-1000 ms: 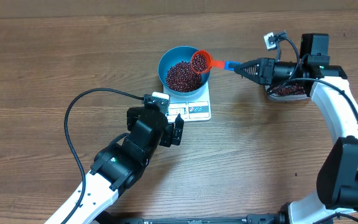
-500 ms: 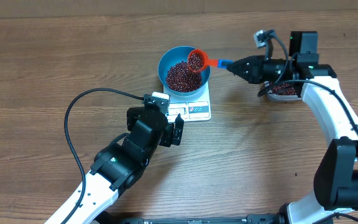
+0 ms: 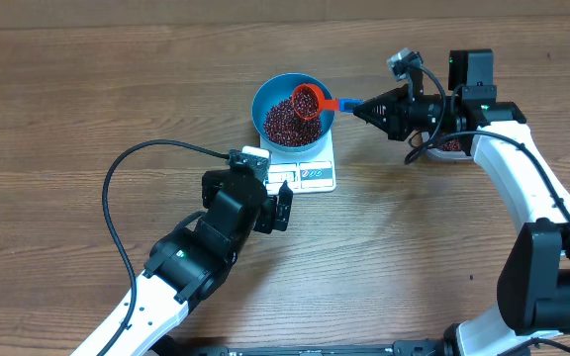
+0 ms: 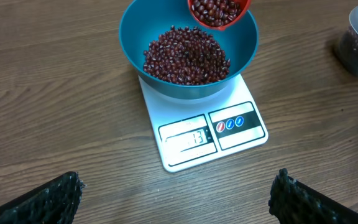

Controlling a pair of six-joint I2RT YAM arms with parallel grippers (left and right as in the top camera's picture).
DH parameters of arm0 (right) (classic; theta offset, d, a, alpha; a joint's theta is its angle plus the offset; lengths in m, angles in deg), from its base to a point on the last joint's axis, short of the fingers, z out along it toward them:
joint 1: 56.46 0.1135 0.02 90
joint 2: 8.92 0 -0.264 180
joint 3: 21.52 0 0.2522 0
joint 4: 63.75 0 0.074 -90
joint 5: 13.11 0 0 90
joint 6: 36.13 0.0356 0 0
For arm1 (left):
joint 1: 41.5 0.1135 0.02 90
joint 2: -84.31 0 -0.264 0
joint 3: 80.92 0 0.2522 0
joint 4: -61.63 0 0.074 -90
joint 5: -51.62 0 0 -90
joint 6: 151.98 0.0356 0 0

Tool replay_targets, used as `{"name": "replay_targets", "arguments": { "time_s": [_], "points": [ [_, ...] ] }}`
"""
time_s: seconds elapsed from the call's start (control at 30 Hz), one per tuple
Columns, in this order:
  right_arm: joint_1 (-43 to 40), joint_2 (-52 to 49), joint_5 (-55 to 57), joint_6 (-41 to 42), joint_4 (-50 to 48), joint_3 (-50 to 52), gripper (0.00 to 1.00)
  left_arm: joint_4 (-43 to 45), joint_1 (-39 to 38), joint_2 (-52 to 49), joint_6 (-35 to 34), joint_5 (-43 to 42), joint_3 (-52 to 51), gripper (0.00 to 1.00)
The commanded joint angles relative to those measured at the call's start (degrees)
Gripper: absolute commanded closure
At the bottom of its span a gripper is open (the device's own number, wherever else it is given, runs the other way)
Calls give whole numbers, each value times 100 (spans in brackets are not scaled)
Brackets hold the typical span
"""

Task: Scoop item into bowl and weigh 150g on scale
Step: 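Tilt the red scoop with the right gripper to pour beans into bowl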

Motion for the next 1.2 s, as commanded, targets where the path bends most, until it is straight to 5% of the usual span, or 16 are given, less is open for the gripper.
{"name": "replay_targets", "arguments": {
  "time_s": [0.0,0.27,1.17],
  "points": [
    [0,-17,-7,-782,-26,-118,96,22,31,-9,-94,59,129,0],
    [0,-17,-4,-1375,-26,-118,96,22,31,-9,-94,59,129,1],
    [0,-17,358,-1370,-369,-118,96,22,31,-9,-94,59,129,0]
  ]
}}
